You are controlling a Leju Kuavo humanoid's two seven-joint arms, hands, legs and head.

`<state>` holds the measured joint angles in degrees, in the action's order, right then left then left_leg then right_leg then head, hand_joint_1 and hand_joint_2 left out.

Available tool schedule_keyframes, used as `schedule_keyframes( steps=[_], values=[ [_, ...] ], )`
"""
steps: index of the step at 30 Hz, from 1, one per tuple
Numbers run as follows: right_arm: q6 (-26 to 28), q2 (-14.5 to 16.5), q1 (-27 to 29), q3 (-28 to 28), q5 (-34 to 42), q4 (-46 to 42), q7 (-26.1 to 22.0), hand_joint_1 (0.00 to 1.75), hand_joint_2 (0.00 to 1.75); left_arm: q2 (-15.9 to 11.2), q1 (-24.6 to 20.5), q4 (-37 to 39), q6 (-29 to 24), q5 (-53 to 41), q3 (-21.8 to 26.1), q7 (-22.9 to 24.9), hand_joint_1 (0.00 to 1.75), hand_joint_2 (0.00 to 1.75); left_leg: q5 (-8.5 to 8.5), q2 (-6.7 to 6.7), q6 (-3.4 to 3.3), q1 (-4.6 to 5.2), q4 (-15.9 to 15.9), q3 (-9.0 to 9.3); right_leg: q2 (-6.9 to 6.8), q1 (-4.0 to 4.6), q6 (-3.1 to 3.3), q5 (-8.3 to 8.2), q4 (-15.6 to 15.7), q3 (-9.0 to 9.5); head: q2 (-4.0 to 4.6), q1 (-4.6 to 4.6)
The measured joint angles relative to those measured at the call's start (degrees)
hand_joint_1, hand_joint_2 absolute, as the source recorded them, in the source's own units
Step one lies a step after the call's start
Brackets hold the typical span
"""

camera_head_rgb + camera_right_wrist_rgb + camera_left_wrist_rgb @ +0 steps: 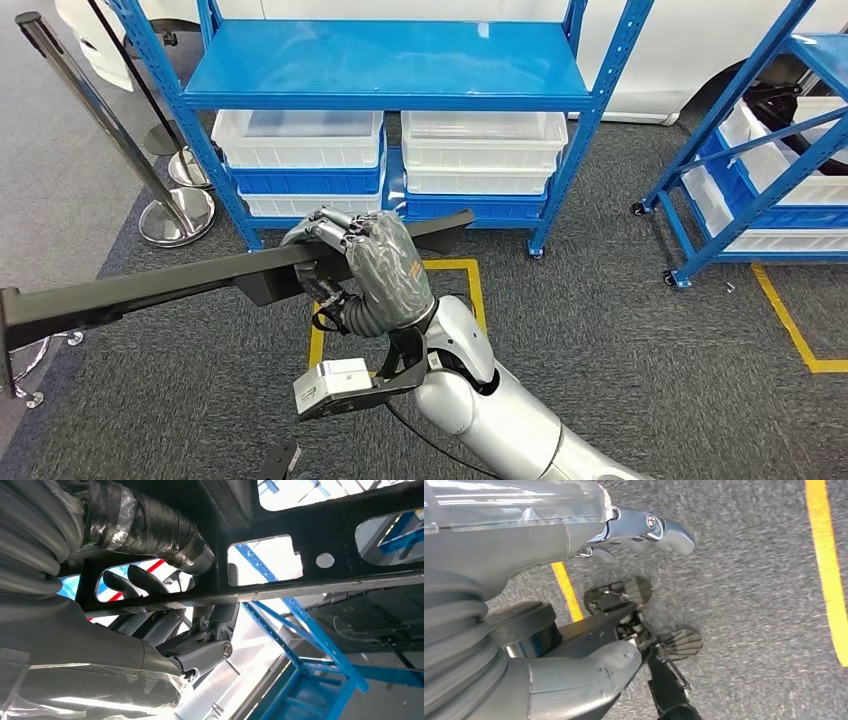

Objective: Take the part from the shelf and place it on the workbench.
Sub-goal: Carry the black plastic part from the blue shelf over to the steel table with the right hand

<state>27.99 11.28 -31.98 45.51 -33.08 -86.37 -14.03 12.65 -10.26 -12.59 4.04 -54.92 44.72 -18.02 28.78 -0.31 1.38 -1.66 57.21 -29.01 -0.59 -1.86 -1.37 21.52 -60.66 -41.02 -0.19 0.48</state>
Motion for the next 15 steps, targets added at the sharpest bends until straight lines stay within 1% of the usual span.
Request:
schedule_keyframes(
  steps=[1, 2, 3, 4, 5, 6, 7, 8, 9, 10, 11, 12, 13, 14, 15],
  values=[
    [0.09, -0.04, 0.01, 0.00, -0.20, 0.01, -0.02, 1.75, 1.75, -0.01, -0.03, 0.00, 0.00, -0.01, 0.00, 0.01, 0.00, 1.75, -1.33, 0.15, -0.94, 0.27, 0.03, -1.45, 0.08, 0.07, -0.24, 3.37, -3.75, -1.07, 0.01, -0.02],
    [0.21, -0.10, 0.03, 0.00, -0.47, 0.02, -0.02, 1.75, 1.75, -0.01, -0.06, 0.00, 0.00, -0.02, 0.00, 0.02, 0.00, 1.75, -2.83, 0.32, -1.89, 0.61, 0.15, -3.15, 0.17, 0.20, -0.39, 6.73, -8.22, -2.10, 0.01, -0.03],
    [0.34, -0.17, 0.07, 0.00, -0.77, 0.03, -0.03, 1.75, 1.75, -0.02, -0.07, 0.00, 0.01, -0.03, 0.00, 0.03, 0.00, 1.75, -4.43, 0.51, -2.73, 0.96, 0.18, -4.99, 0.27, 0.42, -0.29, 9.86, -12.94, -2.83, 0.01, -0.05],
    [0.45, -0.20, 0.09, 0.00, -1.03, 0.03, -0.03, 1.75, 1.75, -0.02, -0.07, 0.00, 0.01, -0.07, 0.00, 0.03, 0.00, 1.75, -5.28, 0.55, -2.85, 1.32, 0.30, -6.21, 0.31, 0.77, 0.08, 9.70, -15.19, -2.20, 0.01, -0.04],
    [0.53, -0.22, 0.09, 0.00, -1.17, 0.03, -0.03, 1.75, 1.75, -0.02, -0.07, 0.00, 0.01, -0.07, 0.00, 0.03, 0.00, 1.75, -5.97, 0.56, -2.91, 1.63, 0.41, -7.19, 0.34, 1.12, 0.64, 8.29, -14.66, -0.47, 0.00, -0.05],
    [0.58, -0.22, 0.07, 0.00, -1.23, 0.03, -0.03, 1.75, 1.75, -0.01, -0.09, 0.00, 0.01, -0.07, -0.01, 0.03, 0.00, 1.75, -6.62, 0.54, -2.94, 1.90, 0.51, -8.03, 0.38, 1.53, 1.38, 7.01, -12.23, 2.26, -0.01, -0.04],
    [0.62, -0.19, 0.05, 0.00, -1.27, 0.01, -0.03, 1.75, 1.75, 0.05, -0.10, 0.00, 0.01, -0.07, -0.02, 0.02, 0.00, 1.75, -7.22, 0.51, -2.91, 2.08, 0.59, -8.67, 0.42, 2.02, 2.33, 6.98, -8.26, 5.72, -0.01, -0.03],
    [0.64, -0.12, 0.02, 0.00, -1.30, -0.05, -0.04, 1.75, 1.75, 0.09, -0.12, 0.00, 0.01, -0.07, -0.03, 0.02, 0.00, 1.75, -7.78, 0.49, -2.82, 2.20, 0.64, -9.09, 0.44, 2.40, 3.04, 7.77, -3.78, 9.09, -0.01, -0.02],
    [0.66, -0.05, -0.01, 0.00, -1.32, -0.13, -0.06, 1.75, 1.75, 0.14, -0.14, 0.00, 0.01, -0.07, -0.05, 0.01, 0.00, 1.75, -8.37, 0.51, -2.64, 2.17, 0.57, -9.28, 0.48, 2.74, 3.52, 8.67, -0.28, 11.52, 0.00, -0.01],
    [0.70, 0.01, -0.07, 0.00, -1.33, -0.20, -0.09, 1.75, 1.75, 0.18, -0.17, 0.00, 0.01, -0.07, -0.08, 0.01, 0.00, 1.75, -8.98, 0.55, -2.39, 2.07, 0.41, -9.39, 0.51, 3.00, 3.79, 9.44, 2.06, 12.89, 0.00, -0.02],
    [0.75, 0.04, -0.12, 0.00, -1.33, -0.26, -0.11, 1.75, 1.75, 0.17, -0.18, 0.00, 0.01, -0.07, -0.10, 0.01, 0.00, 1.75, -9.66, 0.56, -2.08, 2.04, 0.13, -9.46, 0.52, 3.04, 3.80, 9.17, 3.08, 13.09, 0.01, -0.03],
    [0.79, 0.03, -0.15, 0.00, -1.33, -0.26, -0.13, 1.75, 1.75, 0.16, -0.16, 0.00, 0.01, -0.07, -0.11, 0.00, 0.00, 1.75, -10.02, 0.51, -1.77, 1.94, -0.06, -9.63, 0.42, 2.95, 3.92, 8.38, 3.26, 12.64, 0.01, -0.05],
    [0.81, 0.04, -0.18, 0.00, -1.33, -0.25, -0.13, 1.75, 1.75, 0.15, -0.12, 0.00, 0.01, -0.07, -0.13, 0.02, 0.00, 1.75, -9.22, 0.40, -1.47, 1.93, 0.32, -10.06, 0.30, 2.74, 4.19, 7.56, 3.58, 12.03, 0.01, -0.03],
    [0.80, 0.07, -0.17, 0.00, -1.33, -0.23, -0.12, 1.75, 1.75, 0.13, -0.06, 0.00, 0.01, -0.09, -0.14, 0.03, 0.00, 1.75, -7.15, 0.29, -1.15, 1.92, 1.63, -10.69, 0.18, 2.47, 4.46, 6.58, 3.85, 11.19, 0.01, -0.01],
    [0.80, 0.09, -0.18, 0.00, -1.33, -0.22, -0.12, 1.75, 1.75, 0.11, -0.03, 0.00, 0.01, -0.10, -0.16, 0.04, 0.00, 1.75, -4.02, 0.23, -0.82, 1.76, 4.13, -11.46, 0.06, 2.27, 4.64, 5.61, 3.99, 10.23, 0.01, 0.00]
  ],
)
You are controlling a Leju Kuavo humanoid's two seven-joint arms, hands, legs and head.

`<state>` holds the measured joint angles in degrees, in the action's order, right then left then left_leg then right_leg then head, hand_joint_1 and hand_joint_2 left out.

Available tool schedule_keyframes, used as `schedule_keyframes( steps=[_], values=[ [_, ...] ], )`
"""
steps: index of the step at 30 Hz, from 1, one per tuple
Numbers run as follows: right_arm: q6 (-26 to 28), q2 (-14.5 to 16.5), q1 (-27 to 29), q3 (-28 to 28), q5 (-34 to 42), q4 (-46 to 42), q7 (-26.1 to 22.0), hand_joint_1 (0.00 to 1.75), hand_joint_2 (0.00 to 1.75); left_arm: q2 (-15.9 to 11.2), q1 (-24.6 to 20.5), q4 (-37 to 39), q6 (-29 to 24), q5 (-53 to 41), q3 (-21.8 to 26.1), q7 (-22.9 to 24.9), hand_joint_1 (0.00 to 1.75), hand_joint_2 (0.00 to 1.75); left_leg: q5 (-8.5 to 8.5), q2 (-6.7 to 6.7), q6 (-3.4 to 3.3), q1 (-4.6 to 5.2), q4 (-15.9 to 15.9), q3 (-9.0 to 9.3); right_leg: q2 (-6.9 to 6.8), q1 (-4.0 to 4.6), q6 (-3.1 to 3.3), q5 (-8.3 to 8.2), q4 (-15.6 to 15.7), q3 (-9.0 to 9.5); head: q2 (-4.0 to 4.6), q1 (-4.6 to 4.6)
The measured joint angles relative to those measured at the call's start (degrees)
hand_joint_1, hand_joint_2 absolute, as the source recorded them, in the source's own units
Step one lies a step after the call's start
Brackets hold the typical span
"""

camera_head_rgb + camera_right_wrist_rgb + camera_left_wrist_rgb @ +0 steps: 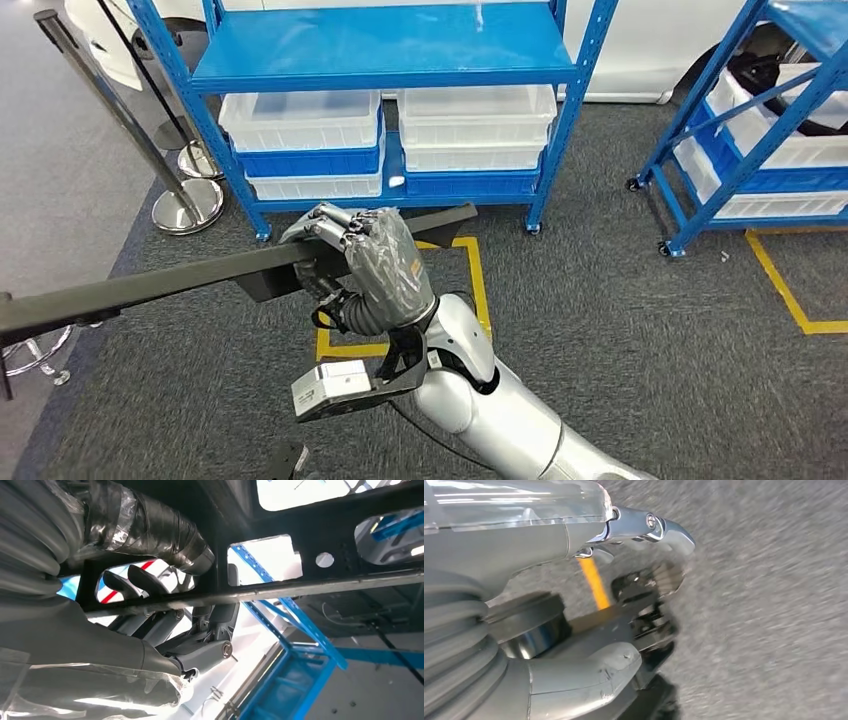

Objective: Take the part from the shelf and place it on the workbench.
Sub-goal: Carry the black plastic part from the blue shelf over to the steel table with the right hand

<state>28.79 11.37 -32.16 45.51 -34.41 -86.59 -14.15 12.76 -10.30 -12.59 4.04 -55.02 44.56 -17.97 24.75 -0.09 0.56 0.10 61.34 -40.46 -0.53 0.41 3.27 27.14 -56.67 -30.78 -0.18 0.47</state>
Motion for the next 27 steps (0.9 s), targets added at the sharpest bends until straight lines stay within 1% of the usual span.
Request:
schedule_keyframes(
  steps=[1, 2, 3, 4, 5, 6, 7, 8, 9, 10, 11, 12, 13, 14, 15, 16, 17, 18, 19, 20, 21, 22, 23, 24, 25, 26, 27],
  values=[
    [-0.01, 0.03, 0.00, 0.00, -0.03, 0.01, 0.01, 1.75, 1.75, -0.01, 0.00, 0.00, 0.00, -0.02, -0.03, 0.01, 0.00, 1.75, 3.42, -0.01, 0.37, -0.16, 3.47, -0.76, -0.01, -0.05, 0.11, -0.90, -0.03, -1.09, -0.01, 0.03],
    [-0.01, 0.04, -0.01, 0.00, -0.08, 0.03, 0.01, 1.75, 1.75, -0.03, -0.03, 0.00, 0.00, -0.04, -0.06, 0.00, 0.00, 1.75, 5.87, 0.00, 0.72, -0.38, 7.28, -1.29, -0.06, -0.09, 0.06, -1.71, -0.14, -2.16, -0.01, 0.03],
    [-0.01, 0.04, 0.00, 0.00, -0.15, 0.07, 0.01, 1.75, 1.75, -0.04, -0.07, 0.00, 0.00, -0.05, -0.09, -0.01, 0.00, 1.75, 6.80, 0.02, 1.02, -0.59, 10.61, -1.44, -0.12, -0.12, -0.07, -2.48, -0.32, -3.27, -0.01, 0.03],
    [-0.01, 0.04, 0.00, 0.00, -0.25, 0.10, 0.01, 1.75, 1.75, -0.06, -0.10, 0.00, 0.00, -0.05, -0.11, -0.02, 0.00, 1.75, 6.19, 0.03, 1.26, -0.74, 12.69, -0.99, -0.17, -0.16, -0.22, -3.23, -0.57, -4.44, -0.01, 0.04],
    [-0.01, 0.04, 0.00, 0.00, -0.36, 0.13, 0.01, 1.75, 1.75, -0.07, -0.12, 0.00, 0.00, -0.06, -0.13, -0.02, 0.00, 1.75, 4.58, 0.03, 1.40, -0.85, 13.03, 0.29, -0.21, -0.21, -0.39, -3.95, -0.88, -5.66, -0.01, 0.04],
    [-0.01, 0.05, -0.03, 0.00, -0.46, 0.14, 0.02, 1.75, 1.75, -0.08, -0.16, 0.00, 0.00, -0.08, -0.14, -0.02, 0.00, 1.75, 2.94, 0.03, 1.42, -0.92, 11.32, 2.64, -0.23, -0.27, -0.58, -4.67, -1.23, -6.85, -0.01, 0.04],
    [-0.01, 0.09, -0.07, 0.00, -0.56, 0.14, 0.04, 1.75, 1.75, -0.09, -0.26, 0.00, 0.00, -0.09, -0.16, -0.02, 0.00, 1.75, 2.42, 0.02, 1.32, -0.94, 7.89, 5.86, -0.23, -0.30, -0.80, -5.34, -1.61, -7.88, -0.01, 0.04],
    [0.01, 0.15, -0.15, 0.00, -0.65, 0.12, 0.08, 1.75, 1.75, -0.09, -0.41, 0.00, 0.00, -0.11, -0.18, -0.02, 0.00, 1.75, 3.20, -0.01, 1.14, -0.86, 3.01, 9.59, -0.23, -0.27, -1.06, -5.96, -1.95, -8.70, -0.01, 0.04],
    [0.02, 0.21, -0.24, 0.00, -0.76, 0.11, 0.11, 1.75, 1.75, -0.10, -0.61, 0.00, 0.00, -0.14, -0.20, -0.02, 0.00, 1.75, 4.49, -0.04, 0.83, -0.75, -1.11, 12.44, -0.24, -0.23, -1.34, -6.61, -2.06, -9.16, -0.01, 0.03],
    [0.04, 0.26, -0.34, 0.00, -0.90, 0.11, 0.15, 1.75, 1.75, -0.10, -0.77, 0.00, 0.00, -0.15, -0.21, -0.02, 0.00, 1.75, 5.67, -0.09, 0.51, -0.60, -4.05, 14.17, -0.29, -0.23, -1.65, -7.27, -1.97, -9.35, -0.01, 0.03],
    [0.09, 0.28, -0.42, 0.00, -1.06, 0.13, 0.18, 1.75, 1.75, -0.10, -0.87, 0.00, 0.00, -0.16, -0.21, 0.00, 0.00, 1.75, 5.99, -0.12, 0.12, -0.42, -5.64, 14.79, -0.34, -0.24, -1.98, -8.02, -1.69, -9.43, -0.01, 0.02],
    [0.13, 0.26, -0.46, 0.00, -1.23, 0.21, 0.18, 1.75, 1.75, -0.10, -0.89, 0.01, 0.01, -0.17, -0.21, 0.04, 0.00, 1.75, 5.40, -0.07, -0.37, -0.51, -5.78, 14.34, -0.32, -0.26, -2.34, -8.70, -1.33, -9.50, -0.01, 0.01],
    [0.20, 0.23, -0.50, 0.00, -1.38, 0.31, 0.18, 1.75, 1.75, -0.09, -0.86, 0.02, 0.01, -0.18, -0.21, 0.09, 0.00, 1.75, 4.59, 0.06, -0.82, -0.58, -5.98, 13.88, -0.16, -0.34, -2.69, -8.36, -1.43, -9.78, -0.01, 0.00],
    [0.26, 0.20, -0.52, 0.00, -1.49, 0.41, 0.19, 1.75, 1.75, -0.09, -0.86, 0.03, 0.01, -0.17, -0.21, 0.14, 0.00, 1.75, 3.71, 0.24, -1.35, -0.69, -6.10, 13.22, 0.03, -0.38, -2.99, -6.75, -2.33, -10.27, -0.01, -0.02],
    [0.31, 0.16, -0.53, 0.00, -1.57, 0.51, 0.19, 1.75, 1.75, -0.08, -0.86, 0.04, 0.01, -0.16, -0.21, 0.17, 0.00, 1.75, 2.79, 0.41, -1.77, -0.81, -6.21, 12.38, 0.22, -0.45, -3.24, -3.95, -4.32, -10.94, -0.01, -0.04],
    [0.35, 0.15, -0.55, 0.00, -1.61, 0.55, 0.20, 1.75, 1.75, -0.08, -0.89, 0.04, 0.00, -0.14, -0.21, 0.19, 0.00, 1.75, 1.92, 0.51, -2.04, -0.74, -6.13, 11.36, 0.33, -0.58, -3.45, -0.39, -7.50, -11.69, 0.00, -0.05],
    [0.36, 0.15, -0.56, 0.00, -1.63, 0.60, 0.20, 1.75, 1.75, -0.08, -0.92, 0.04, 0.00, -0.12, -0.20, 0.22, 0.00, 1.75, 1.06, 0.53, -2.18, -0.72, -6.03, 10.22, 0.34, -0.64, -3.63, 2.56, -11.33, -12.39, 0.00, -0.07],
    [0.37, 0.14, -0.56, 0.00, -1.63, 0.66, 0.21, 1.75, 1.75, -0.09, -0.92, 0.04, 0.00, -0.09, -0.20, 0.28, 0.00, 1.75, 0.22, 0.56, -2.16, -0.70, -5.85, 9.00, 0.34, -0.70, -3.80, 4.09, -15.01, -12.79, 0.00, -0.07],
    [0.37, 0.14, -0.56, 0.00, -1.63, 0.77, 0.23, 1.75, 1.75, -0.09, -0.92, 0.04, 0.00, -0.04, -0.20, 0.37, 0.00, 1.75, -0.57, 0.61, -2.08, -0.70, -5.61, 7.74, 0.34, -0.77, -3.92, 4.05, -17.66, -12.64, 0.00, -0.06],
    [0.37, 0.13, -0.56, 0.00, -1.63, 0.89, 0.27, 1.75, 1.75, -0.10, -0.92, 0.04, 0.00, 0.00, -0.19, 0.47, 0.00, 1.75, -1.27, 0.65, -1.95, -0.70, -5.29, 6.48, 0.33, -0.85, -3.97, 2.79, -18.60, -11.71, -0.01, -0.07],
    [0.37, 0.13, -0.57, 0.00, -1.63, 0.98, 0.31, 1.75, 1.75, -0.10, -0.92, 0.04, 0.00, 0.04, -0.19, 0.56, 0.00, 1.75, -1.89, 0.68, -1.79, -0.71, -4.89, 5.26, 0.33, -0.95, -3.95, 1.18, -17.54, -9.77, 0.00, -0.06],
    [0.37, 0.15, -0.60, 0.00, -1.63, 1.04, 0.34, 1.75, 1.75, -0.10, -0.94, 0.04, 0.00, 0.05, -0.19, 0.65, 0.00, 1.75, -2.46, 0.68, -1.58, -0.72, -4.42, 4.19, 0.34, -1.05, -3.85, 0.39, -14.62, -6.81, -0.01, -0.06],
    [0.37, 0.23, -0.66, 0.00, -1.63, 1.06, 0.36, 1.75, 1.75, -0.10, -0.96, 0.04, -0.01, 0.05, -0.19, 0.73, 0.00, 1.75, -2.94, 0.62, -1.30, -0.66, -3.93, 3.28, 0.38, -1.01, -3.72, 0.95, -10.30, -3.34, 0.00, -0.07],
    [0.39, 0.31, -0.72, 0.00, -1.63, 1.06, 0.36, 1.75, 1.75, -0.10, -0.97, 0.04, -0.02, 0.05, -0.19, 0.80, 0.00, 1.75, -3.44, 0.58, -0.98, -0.60, -3.58, 2.64, 0.43, -0.93, -3.55, 2.19, -6.32, -0.39, 0.00, -0.04],
    [0.43, 0.39, -0.79, 0.00, -1.63, 1.08, 0.36, 1.75, 1.75, -0.11, -0.98, 0.04, -0.03, 0.05, -0.19, 0.89, 0.00, 1.75, -3.97, 0.55, -0.62, -0.54, -3.40, 2.26, 0.49, -0.80, -3.38, 3.46, -3.35, 1.52, 0.00, -0.03],
    [0.46, 0.45, -0.83, 0.00, -1.62, 1.12, 0.36, 1.75, 1.75, -0.12, -0.99, 0.04, -0.05, 0.05, -0.19, 0.95, 0.00, 1.75, -4.55, 0.55, -0.23, -0.54, -3.44, 2.02, 0.53, -0.61, -3.16, 4.12, -1.73, 2.24, 0.00, -0.02],
    [0.50, 0.45, -0.85, 0.00, -1.61, 1.21, 0.36, 1.75, 1.75, -0.13, -0.95, 0.04, -0.07, 0.05, -0.19, 1.00, 0.00, 1.75, -5.20, 0.53, 0.16, -0.60, -3.64, 1.90, 0.53, -0.58, -2.83, 3.83, -1.45, 1.93, 0.00, -0.02]
  ],
)
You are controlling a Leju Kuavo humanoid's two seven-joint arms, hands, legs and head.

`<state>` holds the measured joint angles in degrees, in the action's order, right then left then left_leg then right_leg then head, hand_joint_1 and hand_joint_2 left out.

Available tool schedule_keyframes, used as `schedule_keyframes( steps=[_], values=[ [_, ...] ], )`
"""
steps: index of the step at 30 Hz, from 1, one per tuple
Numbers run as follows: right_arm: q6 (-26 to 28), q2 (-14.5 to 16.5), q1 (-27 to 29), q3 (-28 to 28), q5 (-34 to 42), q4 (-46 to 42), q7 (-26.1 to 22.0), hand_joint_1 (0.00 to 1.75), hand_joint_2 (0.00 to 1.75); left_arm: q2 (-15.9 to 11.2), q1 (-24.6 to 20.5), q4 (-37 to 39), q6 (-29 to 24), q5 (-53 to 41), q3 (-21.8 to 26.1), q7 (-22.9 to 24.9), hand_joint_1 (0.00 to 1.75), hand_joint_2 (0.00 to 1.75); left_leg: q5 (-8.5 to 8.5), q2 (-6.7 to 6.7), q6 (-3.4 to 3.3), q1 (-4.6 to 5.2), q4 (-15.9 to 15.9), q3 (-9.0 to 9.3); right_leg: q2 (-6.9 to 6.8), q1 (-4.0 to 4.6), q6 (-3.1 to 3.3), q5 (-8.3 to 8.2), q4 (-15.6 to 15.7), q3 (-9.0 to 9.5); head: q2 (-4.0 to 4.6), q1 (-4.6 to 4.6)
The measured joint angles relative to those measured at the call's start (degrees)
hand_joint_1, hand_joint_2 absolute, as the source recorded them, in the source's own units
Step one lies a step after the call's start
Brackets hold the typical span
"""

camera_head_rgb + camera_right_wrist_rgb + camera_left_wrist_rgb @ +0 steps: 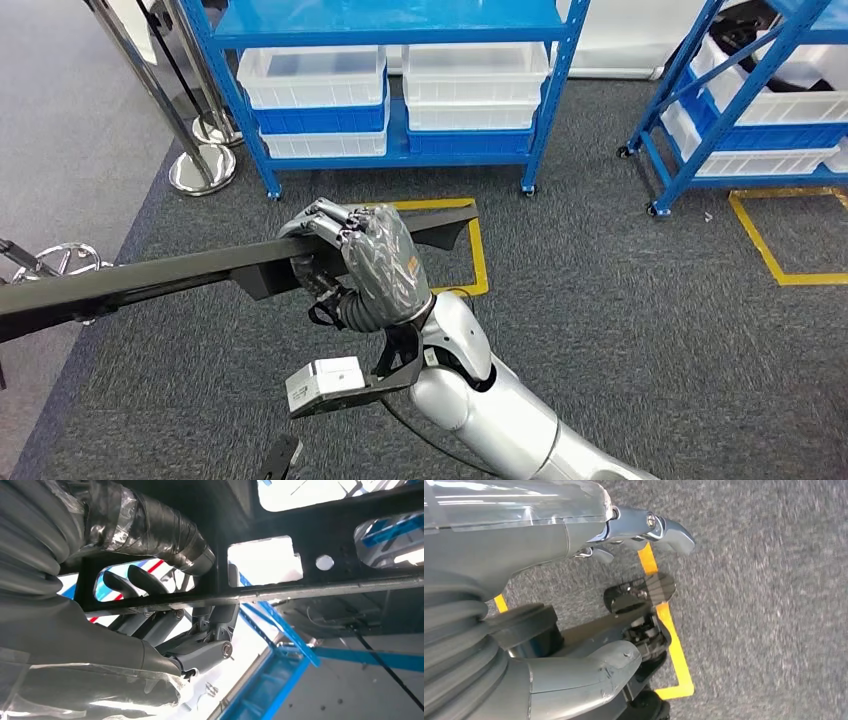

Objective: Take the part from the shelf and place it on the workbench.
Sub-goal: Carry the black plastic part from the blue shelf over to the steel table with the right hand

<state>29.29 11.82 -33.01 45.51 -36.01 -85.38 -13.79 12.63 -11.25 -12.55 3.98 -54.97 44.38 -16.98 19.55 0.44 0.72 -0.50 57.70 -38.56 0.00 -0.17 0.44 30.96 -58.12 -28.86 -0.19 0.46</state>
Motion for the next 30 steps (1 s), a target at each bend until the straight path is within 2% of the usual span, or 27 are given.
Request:
schedule_keyframes(
  steps=[1, 2, 3, 5, 6, 7, 8, 9, 10, 11, 12, 13, 14, 16, 17, 18, 20, 21, 22, 23, 24, 26, 27, 28, 30],
  values=[
    [0.02, 0.00, -0.03, 0.00, 0.02, 0.12, 0.01, 1.75, 1.75, -0.02, 0.01, 0.00, -0.02, 0.00, 0.01, 0.04, 0.00, 1.75, 0.10, -0.07, 0.36, -0.12, 0.07, -0.32, -0.11, -0.02, 0.45, -0.70, 0.09, -0.53, 0.00, -0.01],
    [0.03, 0.02, -0.05, 0.00, 0.03, 0.24, 0.02, 1.75, 1.75, -0.04, 0.04, 0.00, -0.03, 0.00, 0.00, 0.07, 0.00, 1.75, 1.33, -0.15, 0.67, -0.24, 0.80, -0.81, -0.21, -0.07, 0.95, -1.47, 0.19, -1.19, 0.00, 0.01],
    [0.03, 0.05, -0.06, 0.00, 0.03, 0.33, 0.03, 1.75, 1.75, -0.05, 0.07, 0.00, -0.05, 0.00, 0.00, 0.11, 0.00, 1.75, 3.79, -0.21, 0.95, -0.33, 2.64, -1.50, -0.32, -0.14, 1.39, -2.34, 0.32, -2.01, 0.00, 0.02],
    [0.05, 0.13, -0.09, 0.00, 0.02, 0.47, 0.04, 1.75, 1.75, -0.07, 0.02, 0.00, -0.08, -0.01, -0.01, 0.15, 0.00, 1.75, 10.17, -0.22, 1.34, -0.43, 9.33, -3.06, -0.40, -0.01, 1.87, -3.98, 0.30, -3.90, 0.01, 0.04],
    [0.05, 0.14, -0.08, 0.00, 0.01, 0.56, 0.05, 1.75, 1.75, -0.08, -0.02, 0.00, -0.09, 0.00, -0.01, 0.12, 0.00, 1.75, 12.10, -0.21, 1.45, -0.45, 13.11, -3.57, -0.42, 0.14, 1.97, -4.72, 0.24, -4.94, 0.00, 0.04],
    [0.06, 0.14, -0.06, 0.00, 0.00, 0.67, 0.05, 1.75, 1.75, -0.09, -0.04, 0.00, -0.08, 0.06, -0.01, 0.04, 0.00, 1.75, 12.38, -0.21, 1.47, -0.44, 15.94, -3.58, -0.44, 0.29, 2.02, -5.42, 0.14, -6.00, 0.01, 0.04],
    [0.07, 0.14, -0.05, 0.00, -0.01, 0.75, 0.06, 1.75, 1.75, -0.10, -0.03, 0.00, -0.03, 0.15, 0.00, -0.17, 0.00, 1.75, 11.29, -0.22, 1.37, -0.42, 17.26, -2.87, -0.45, 0.44, 2.03, -6.09, 0.02, -7.07, 0.00, 0.04],
    [0.05, 0.14, -0.04, 0.00, 0.01, 0.80, 0.06, 1.75, 1.75, -0.11, -0.03, 0.00, 0.04, 0.24, 0.01, -0.50, 0.00, 1.75, 9.42, -0.23, 1.09, -0.33, 16.77, -1.30, -0.44, 0.61, 2.02, -6.75, -0.11, -8.11, 0.00, 0.04],
    [0.02, 0.14, -0.04, 0.00, 0.08, 0.82, 0.06, 1.75, 1.75, -0.14, -0.06, -0.01, 0.11, 0.32, 0.01, -0.90, 0.00, 1.75, 7.94, -0.24, 0.62, -0.16, 14.45, 1.21, -0.44, 0.74, 1.99, -7.40, -0.23, -8.99, 0.01, 0.05],
    [-0.05, 0.17, -0.04, 0.00, 0.27, 0.82, 0.07, 1.75, 1.75, -0.22, -0.11, -0.03, 0.17, 0.35, 0.02, -1.31, 0.00, 1.75, 7.82, -0.22, -0.05, 0.12, 10.57, 4.65, -0.43, 0.87, 1.89, -7.98, -0.37, -9.63, 0.01, 0.04],
    [-0.20, 0.21, -0.04, 0.00, 0.54, 0.81, 0.07, 1.75, 1.75, -0.30, -0.18, -0.06, 0.20, 0.35, 0.01, -1.65, 0.00, 1.75, 8.77, -0.16, -0.69, 0.40, 5.91, 8.16, -0.46, 0.97, 1.76, -8.49, -0.50, -10.04, 0.01, 0.04],
    [-0.35, 0.25, -0.07, 0.00, 0.80, 0.82, 0.07, 1.75, 1.75, -0.37, -0.28, -0.09, 0.21, 0.35, 0.01, -1.90, 0.00, 1.75, 10.22, -0.12, -1.20, 0.66, 1.97, 10.88, -0.54, 0.98, 1.55, -9.02, -0.54, -10.24, 0.01, 0.02],
    [-0.51, 0.28, -0.08, 0.00, 1.03, 0.86, 0.06, 1.75, 1.75, -0.43, -0.34, -0.10, 0.21, 0.35, 0.01, -2.07, 0.00, 1.75, 11.36, -0.07, -1.60, 0.88, -0.82, 12.58, -0.63, 0.96, 1.27, -9.54, -0.47, -10.33, 0.01, 0.02],
    [-0.68, 0.28, -0.12, 0.00, 1.21, 1.04, 0.04, 1.75, 1.75, -0.38, -0.28, -0.09, 0.21, 0.37, 0.01, -2.23, 0.00, 1.75, 11.11, -0.01, -2.14, 0.80, -2.62, 12.88, -0.71, 0.87, 0.61, -10.42, -0.26, -10.54, 0.01, 0.01],
    [-0.72, 0.28, -0.11, 0.00, 1.29, 1.14, 0.04, 1.75, 1.75, -0.35, -0.21, -0.09, 0.20, 0.38, 0.02, -2.26, 0.00, 1.75, 10.44, 0.06, -2.52, 0.65, -2.88, 12.63, -0.59, 0.82, 0.24, -9.87, -0.86, -10.93, 0.01, 0.00],
    [-0.73, 0.27, -0.11, 0.00, 1.38, 1.22, 0.04, 1.75, 1.75, -0.31, -0.15, -0.09, 0.19, 0.38, 0.03, -2.30, 0.00, 1.75, 9.74, 0.13, -2.85, 0.47, -3.12, 12.25, -0.40, 0.74, -0.13, -8.47, -2.51, -11.72, 0.00, -0.04],
    [-0.73, 0.22, -0.05, 0.00, 1.66, 1.40, 0.04, 1.75, 1.75, -0.16, -0.14, -0.09, 0.17, 0.39, 0.03, -2.40, 0.00, 1.75, 8.60, 0.21, -3.20, 0.36, -3.06, 11.02, -0.11, 0.37, -0.81, -3.77, -9.30, -14.40, 0.01, -0.07],
    [-0.73, 0.16, -0.01, 0.00, 1.80, 1.52, 0.04, 1.75, 1.75, -0.08, -0.10, -0.09, 0.17, 0.39, 0.03, -2.45, 0.00, 1.75, 8.17, 0.22, -3.17, 0.35, -2.85, 10.30, -0.08, 0.14, -1.12, -1.82, -13.05, -15.67, 0.01, -0.06],
    [-0.72, 0.10, 0.04, 0.00, 1.92, 1.68, 0.04, 1.75, 1.75, 0.00, -0.03, -0.09, 0.17, 0.39, 0.03, -2.48, 0.00, 1.75, 7.84, 0.22, -3.06, 0.31, -2.59, 9.60, -0.09, -0.09, -1.38, -0.73, -15.59, -16.28, 0.01, -0.06],
    [-0.73, 0.04, 0.07, 0.00, 2.03, 1.85, 0.04, 1.75, 1.75, 0.06, 0.05, -0.09, 0.17, 0.39, 0.04, -2.51, 0.00, 1.75, 7.62, 0.22, -2.92, 0.24, -2.26, 8.98, -0.10, -0.31, -1.60, -0.65, -16.11, -15.83, 0.01, -0.07],
    [-0.74, -0.01, 0.09, 0.00, 2.14, 1.99, 0.04, 1.75, 1.75, 0.11, 0.09, -0.09, 0.17, 0.39, 0.04, -2.55, 0.00, 1.75, 7.51, 0.22, -2.77, 0.13, -1.85, 8.45, -0.12, -0.54, -1.79, -1.51, -14.25, -14.09, 0.01, -0.06],
    [-0.68, -0.05, 0.12, 0.00, 2.26, 2.17, 0.02, 1.75, 1.75, 0.19, 0.10, -0.09, 0.17, 0.36, 0.03, -2.67, 0.00, 1.75, 7.62, 0.19, -2.29, -0.03, -0.81, 7.56, -0.11, -0.84, -1.96, -3.56, -6.93, -8.96, 0.01, -0.07],
    [-0.58, -0.07, 0.20, -0.01, 2.18, 2.20, -0.06, 1.75, 1.75, 0.19, 0.07, -0.09, 0.16, 0.32, 0.02, -2.75, 0.00, 1.75, 7.76, 0.18, -1.98, 0.00, -0.22, 7.16, -0.03, -0.88, -1.76, -4.12, -3.94, -7.13, 0.01, -0.05],
    [-0.46, -0.11, 0.36, -0.01, 2.04, 2.21, -0.15, 1.75, 1.75, 0.18, 0.06, -0.09, 0.15, 0.26, 0.02, -2.83, 0.00, 1.75, 7.87, 0.16, -1.62, 0.08, 0.19, 6.85, 0.06, -0.83, -1.44, -4.19, -2.37, -6.28, 0.01, -0.04],
    [-0.26, -0.21, 0.78, -0.02, 1.79, 2.21, -0.30, 1.75, 1.75, 0.15, 0.08, -0.09, 0.13, 0.19, 0.02, -2.93, 0.00, 1.75, 7.83, 0.12, -0.94, 0.13, 0.50, 6.53, 0.22, -0.59, -0.55, -4.20, -2.05, -6.41, 0.01, -0.03]
  ],
)
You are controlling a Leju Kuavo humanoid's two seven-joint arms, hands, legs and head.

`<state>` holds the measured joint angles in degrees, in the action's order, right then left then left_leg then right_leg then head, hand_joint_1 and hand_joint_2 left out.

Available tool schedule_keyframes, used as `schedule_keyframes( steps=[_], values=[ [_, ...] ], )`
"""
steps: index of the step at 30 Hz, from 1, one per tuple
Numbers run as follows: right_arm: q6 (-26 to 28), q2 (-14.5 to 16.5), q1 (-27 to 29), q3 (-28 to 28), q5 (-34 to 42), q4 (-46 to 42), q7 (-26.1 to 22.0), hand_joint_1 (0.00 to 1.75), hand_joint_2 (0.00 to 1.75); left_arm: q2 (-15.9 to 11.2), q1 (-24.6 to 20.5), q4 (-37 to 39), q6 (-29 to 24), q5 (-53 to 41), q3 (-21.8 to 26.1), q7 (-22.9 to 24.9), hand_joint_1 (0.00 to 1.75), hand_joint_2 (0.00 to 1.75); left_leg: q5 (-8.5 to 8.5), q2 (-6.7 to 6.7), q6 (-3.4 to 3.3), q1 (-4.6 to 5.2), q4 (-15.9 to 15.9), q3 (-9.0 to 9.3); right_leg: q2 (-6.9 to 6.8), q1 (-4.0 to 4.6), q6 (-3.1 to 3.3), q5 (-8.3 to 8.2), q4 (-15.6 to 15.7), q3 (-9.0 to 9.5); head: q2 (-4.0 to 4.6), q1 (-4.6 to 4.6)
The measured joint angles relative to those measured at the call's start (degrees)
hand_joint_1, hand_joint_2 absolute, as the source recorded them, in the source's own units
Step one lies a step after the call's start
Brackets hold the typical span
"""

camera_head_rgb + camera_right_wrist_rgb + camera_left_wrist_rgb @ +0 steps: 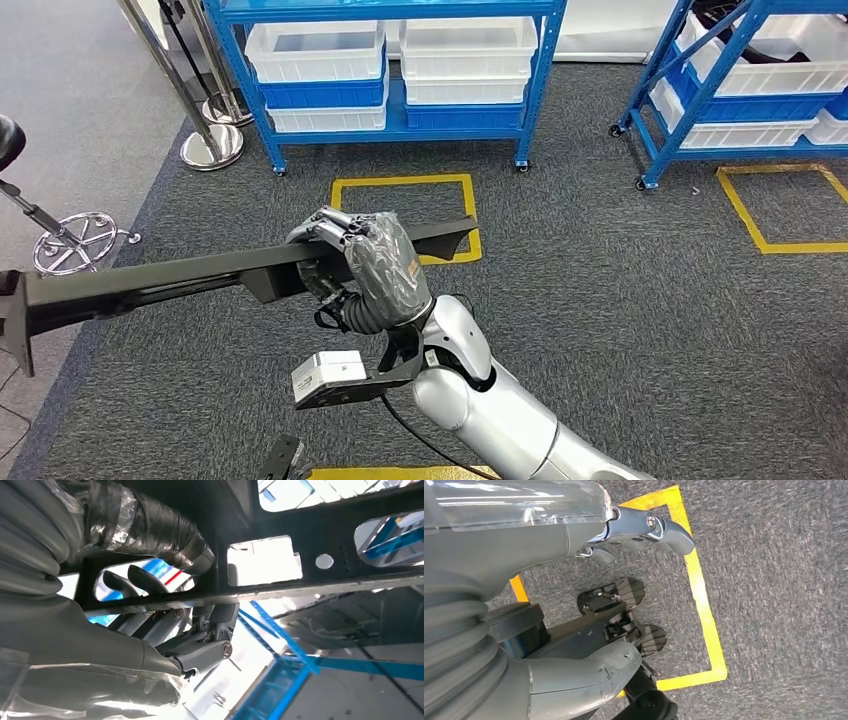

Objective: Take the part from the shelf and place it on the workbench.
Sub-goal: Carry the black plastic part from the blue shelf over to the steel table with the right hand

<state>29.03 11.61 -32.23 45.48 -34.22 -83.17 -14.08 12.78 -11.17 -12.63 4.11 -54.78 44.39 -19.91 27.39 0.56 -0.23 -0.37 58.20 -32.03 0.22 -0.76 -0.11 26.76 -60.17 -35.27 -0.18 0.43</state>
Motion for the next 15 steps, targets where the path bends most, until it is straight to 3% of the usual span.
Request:
schedule_keyframes(
  steps=[2, 3, 6, 7, 8, 9, 12, 13, 15],
  values=[
    [0.22, -0.03, 0.25, 0.00, -0.38, -0.01, -0.12, 1.75, 1.75, -0.03, 0.01, 0.00, -0.02, -0.04, -0.02, -0.05, 0.00, 1.75, 0.55, -0.04, 0.63, -0.21, 0.59, -0.35, -0.04, -0.01, 0.84, -0.32, 0.20, -0.04, 0.01, -0.01],
    [0.40, -0.03, 0.32, 0.00, -0.70, -0.03, -0.23, 1.75, 1.75, -0.05, 0.00, 0.00, -0.03, -0.12, -0.03, -0.07, 0.00, 1.75, 1.61, -0.05, 0.91, -0.28, 2.05, -1.00, -0.07, -0.07, 1.22, -0.51, 0.38, -0.07, 0.01, 0.00],
    [0.84, -0.05, 1.00, 0.01, -1.51, -0.14, -0.55, 1.75, 1.75, -0.25, 0.05, 0.00, -0.07, -0.44, -0.05, -0.13, 0.00, 1.75, 6.87, -0.07, 1.46, -0.35, 12.14, -5.52, -0.15, 0.07, 1.88, -0.82, 0.53, -0.37, 0.00, 0.01],
    [0.88, -0.08, 1.40, 0.01, -1.68, -0.15, -0.63, 1.75, 1.75, -0.34, 0.11, 0.00, -0.07, -0.54, -0.06, -0.13, 0.00, 1.75, 7.83, -0.07, 1.50, -0.35, 15.13, -6.88, -0.15, 0.19, 1.97, -0.88, 0.51, -0.50, 0.00, 0.01],
    [0.93, -0.11, 1.81, 0.00, -1.83, -0.16, -0.74, 1.75, 1.75, -0.44, 0.16, 0.00, -0.07, -0.69, -0.07, -0.13, 0.00, 1.75, 7.73, -0.07, 1.41, -0.35, 16.29, -7.38, -0.14, 0.31, 2.04, -0.93, 0.47, -0.59, 0.00, 0.01],
    [0.98, -0.15, 2.19, 0.00, -1.92, -0.26, -0.91, 1.75, 1.75, -0.54, 0.19, 0.00, -0.07, -0.82, -0.09, -0.14, 0.00, 1.75, 6.47, -0.08, 1.20, -0.32, 15.00, -6.70, -0.11, 0.43, 2.06, -0.96, 0.42, -0.62, 0.00, 0.01],
    [0.96, -0.21, 2.98, 0.01, -1.76, -1.04, -1.76, 1.75, 1.75, -0.98, 0.13, 0.00, -0.07, -1.05, -0.25, -0.32, 0.00, 1.75, 1.30, -0.12, 0.01, 0.01, 3.59, -1.08, -0.05, 0.75, 1.92, -1.06, 0.29, -0.63, 0.00, 0.00],
    [0.85, -0.26, 3.11, 0.03, -1.67, -1.38, -2.08, 1.75, 1.75, -1.12, 0.10, 0.00, -0.06, -1.08, -0.35, -0.45, 0.00, 1.75, 0.63, -0.15, -0.28, 0.21, 1.15, 0.06, -0.09, 0.77, 1.70, -1.19, 0.30, -0.72, 0.00, 0.01],
    [0.68, -0.49, 3.32, 0.15, -1.62, -1.90, -2.55, 1.75, 1.75, -1.35, 0.21, 0.00, -0.03, -1.14, -0.52, -0.71, 0.00, 1.75, 0.41, -0.23, -0.58, 0.56, -0.21, 0.55, -0.16, 0.74, 1.10, -1.53, 0.43, -0.90, -0.01, 0.02]
  ],
)
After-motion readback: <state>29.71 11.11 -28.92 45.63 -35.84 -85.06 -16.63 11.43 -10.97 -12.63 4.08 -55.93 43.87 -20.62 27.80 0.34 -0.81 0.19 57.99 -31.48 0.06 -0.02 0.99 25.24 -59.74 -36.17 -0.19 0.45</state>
